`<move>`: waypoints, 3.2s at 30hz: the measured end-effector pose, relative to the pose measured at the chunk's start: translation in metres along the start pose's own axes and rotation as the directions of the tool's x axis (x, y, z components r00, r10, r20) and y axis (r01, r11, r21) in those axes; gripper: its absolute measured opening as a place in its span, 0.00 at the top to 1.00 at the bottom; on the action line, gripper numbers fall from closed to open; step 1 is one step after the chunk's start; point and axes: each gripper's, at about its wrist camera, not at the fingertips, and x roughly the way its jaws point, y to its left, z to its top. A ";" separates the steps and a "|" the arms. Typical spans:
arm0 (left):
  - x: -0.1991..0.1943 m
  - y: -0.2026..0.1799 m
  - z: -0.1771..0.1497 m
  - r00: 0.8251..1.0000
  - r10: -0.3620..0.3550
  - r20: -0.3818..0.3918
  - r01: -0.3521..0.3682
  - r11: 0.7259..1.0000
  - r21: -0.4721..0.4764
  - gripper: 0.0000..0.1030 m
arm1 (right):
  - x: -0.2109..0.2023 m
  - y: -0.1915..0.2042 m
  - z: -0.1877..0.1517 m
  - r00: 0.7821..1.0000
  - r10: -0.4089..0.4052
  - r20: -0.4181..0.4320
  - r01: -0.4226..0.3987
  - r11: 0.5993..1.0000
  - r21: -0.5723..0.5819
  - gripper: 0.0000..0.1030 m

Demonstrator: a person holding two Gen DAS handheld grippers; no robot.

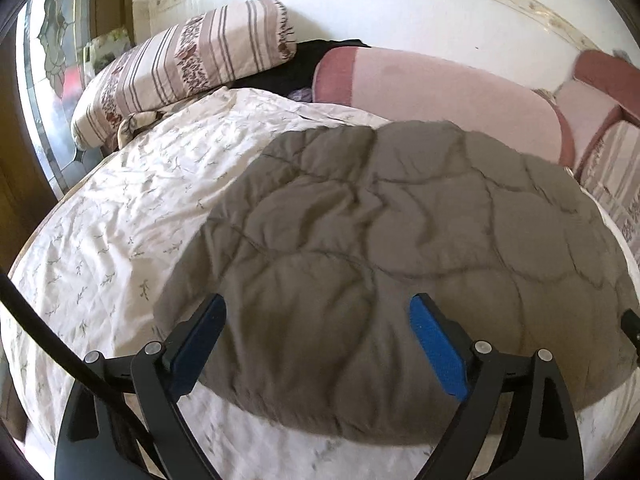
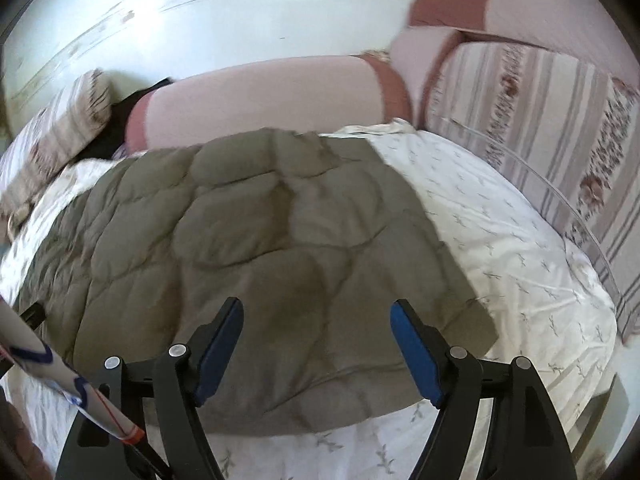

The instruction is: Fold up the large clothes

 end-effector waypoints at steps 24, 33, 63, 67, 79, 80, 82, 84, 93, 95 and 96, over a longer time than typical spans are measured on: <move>-0.013 0.002 -0.038 0.999 0.036 0.008 -0.036 0.999 -0.040 0.07 | -0.010 -0.003 -0.031 0.995 0.097 0.004 -0.097 0.995 -0.023 0.19; -0.046 0.001 -0.032 0.995 0.052 0.080 -0.055 0.998 0.025 0.07 | -0.015 -0.045 -0.032 0.995 0.094 0.040 -0.098 0.989 0.106 0.19; -0.003 0.019 -0.032 0.998 -0.038 0.041 0.038 0.999 -0.012 0.07 | 0.002 0.024 -0.040 0.995 0.086 0.059 -0.082 0.994 -0.071 0.41; -0.002 0.019 -0.032 0.998 -0.041 0.043 0.041 0.999 -0.012 0.07 | 0.008 0.024 -0.040 0.995 0.086 0.049 -0.083 0.995 -0.058 0.40; -0.016 0.014 -0.035 0.996 -0.049 0.079 0.048 0.999 0.013 0.07 | -0.047 0.015 -0.049 0.989 0.099 0.112 -0.096 0.995 -0.025 0.34; -0.019 0.013 -0.036 0.995 -0.052 0.083 0.051 0.999 0.017 0.07 | -0.055 0.015 -0.051 0.988 0.106 0.115 -0.104 0.994 -0.028 0.34; -0.027 0.011 -0.038 0.994 -0.059 0.093 0.057 0.998 0.026 0.07 | -0.069 0.014 -0.055 0.986 0.111 0.122 -0.107 0.994 -0.036 0.34; -0.036 0.009 -0.040 0.993 -0.069 0.099 0.066 0.997 0.035 0.07 | -0.082 0.013 -0.056 0.985 0.115 0.127 -0.111 0.993 -0.042 0.33; -0.155 0.020 -0.022 0.960 -0.151 0.234 0.146 0.988 0.040 0.07 | -0.161 -0.001 -0.025 0.978 0.150 0.143 -0.156 0.987 0.029 0.29; -0.194 0.028 -0.008 0.949 -0.138 0.284 0.133 0.990 0.036 0.05 | -0.201 -0.001 -0.013 0.959 0.183 0.214 -0.190 0.982 0.013 0.16; -0.209 0.032 -0.003 0.943 -0.140 0.301 0.136 0.990 0.036 0.04 | -0.217 -0.001 -0.009 0.950 0.190 0.246 -0.196 0.981 0.000 0.13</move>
